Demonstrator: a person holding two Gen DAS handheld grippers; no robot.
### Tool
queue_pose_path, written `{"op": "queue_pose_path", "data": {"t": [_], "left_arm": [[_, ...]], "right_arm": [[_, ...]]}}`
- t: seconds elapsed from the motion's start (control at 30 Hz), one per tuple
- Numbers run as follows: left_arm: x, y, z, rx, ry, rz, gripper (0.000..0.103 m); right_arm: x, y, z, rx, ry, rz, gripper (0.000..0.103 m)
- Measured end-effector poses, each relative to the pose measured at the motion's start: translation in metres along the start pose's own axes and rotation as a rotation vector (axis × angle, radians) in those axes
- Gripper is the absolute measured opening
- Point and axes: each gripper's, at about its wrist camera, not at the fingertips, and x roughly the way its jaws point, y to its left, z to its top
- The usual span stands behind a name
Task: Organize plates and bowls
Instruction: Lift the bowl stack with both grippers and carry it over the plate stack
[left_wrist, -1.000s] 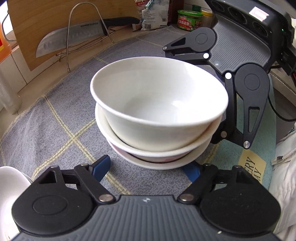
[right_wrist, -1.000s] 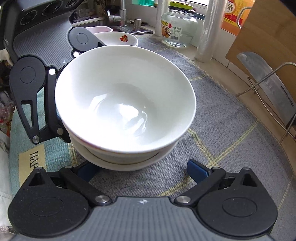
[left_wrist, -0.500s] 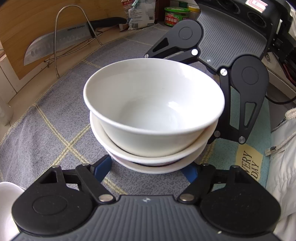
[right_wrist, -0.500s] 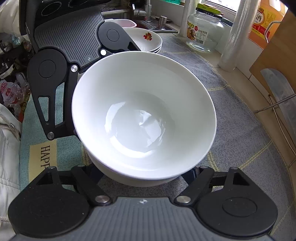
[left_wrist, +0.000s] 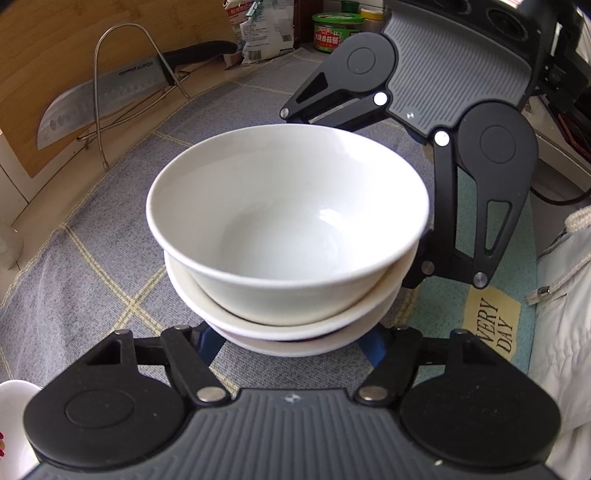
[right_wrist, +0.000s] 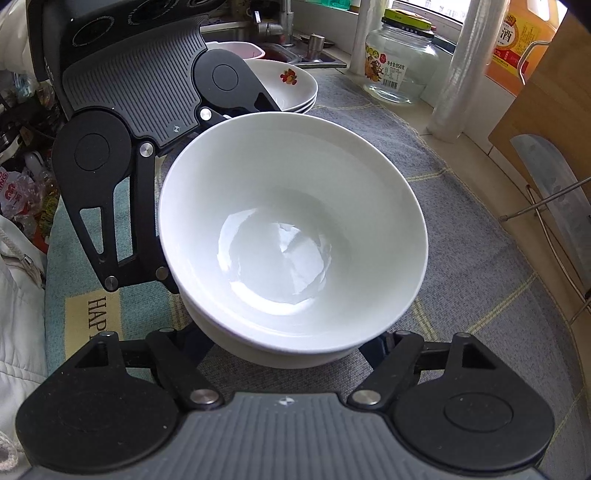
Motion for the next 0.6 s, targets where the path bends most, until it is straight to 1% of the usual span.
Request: {"op": "queue_pose_path", "data": {"t": [0.23,0.6], "left_arm": [[-0.007,-0.011,-0.002,0.009,-0.013,0.02,0.072],[-0.033,-0.023,-0.005,-0.008,-0.036,0.057,0.072]], "right_arm": [[-0.001,0.003,0.003,0.009,0.013,0.003,0.084],[-0.018,0.021,0.015,-0.037,0.007,-0.016,0.083]]}}
